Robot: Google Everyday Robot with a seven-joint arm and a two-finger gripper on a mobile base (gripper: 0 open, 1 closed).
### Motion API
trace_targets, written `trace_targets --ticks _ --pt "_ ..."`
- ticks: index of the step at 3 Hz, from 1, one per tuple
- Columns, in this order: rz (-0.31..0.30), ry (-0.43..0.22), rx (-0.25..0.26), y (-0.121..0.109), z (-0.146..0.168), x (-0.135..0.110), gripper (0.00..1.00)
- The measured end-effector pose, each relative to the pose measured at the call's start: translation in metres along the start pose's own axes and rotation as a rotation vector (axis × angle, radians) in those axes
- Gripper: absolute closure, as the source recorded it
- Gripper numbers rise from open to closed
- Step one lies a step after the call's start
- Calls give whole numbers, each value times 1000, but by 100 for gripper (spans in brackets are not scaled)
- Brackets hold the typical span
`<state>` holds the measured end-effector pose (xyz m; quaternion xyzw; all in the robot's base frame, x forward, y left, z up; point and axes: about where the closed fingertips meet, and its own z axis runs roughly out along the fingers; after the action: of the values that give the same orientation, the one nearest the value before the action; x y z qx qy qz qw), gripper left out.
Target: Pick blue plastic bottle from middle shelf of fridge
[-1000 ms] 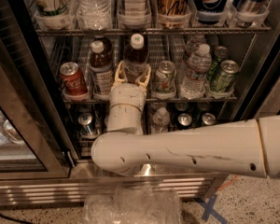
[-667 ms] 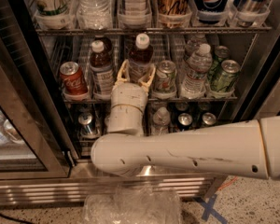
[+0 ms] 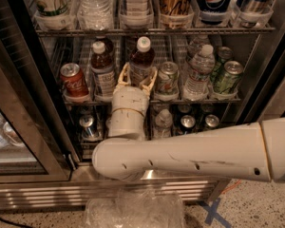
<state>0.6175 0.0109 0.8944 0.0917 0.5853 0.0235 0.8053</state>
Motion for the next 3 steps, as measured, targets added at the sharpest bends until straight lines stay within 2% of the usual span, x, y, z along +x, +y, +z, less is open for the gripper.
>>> trace_targets --ticks 2,3 --pt "123 72 -155 20 -31 -13 100" --pt "127 81 -160 19 -37 -5 100"
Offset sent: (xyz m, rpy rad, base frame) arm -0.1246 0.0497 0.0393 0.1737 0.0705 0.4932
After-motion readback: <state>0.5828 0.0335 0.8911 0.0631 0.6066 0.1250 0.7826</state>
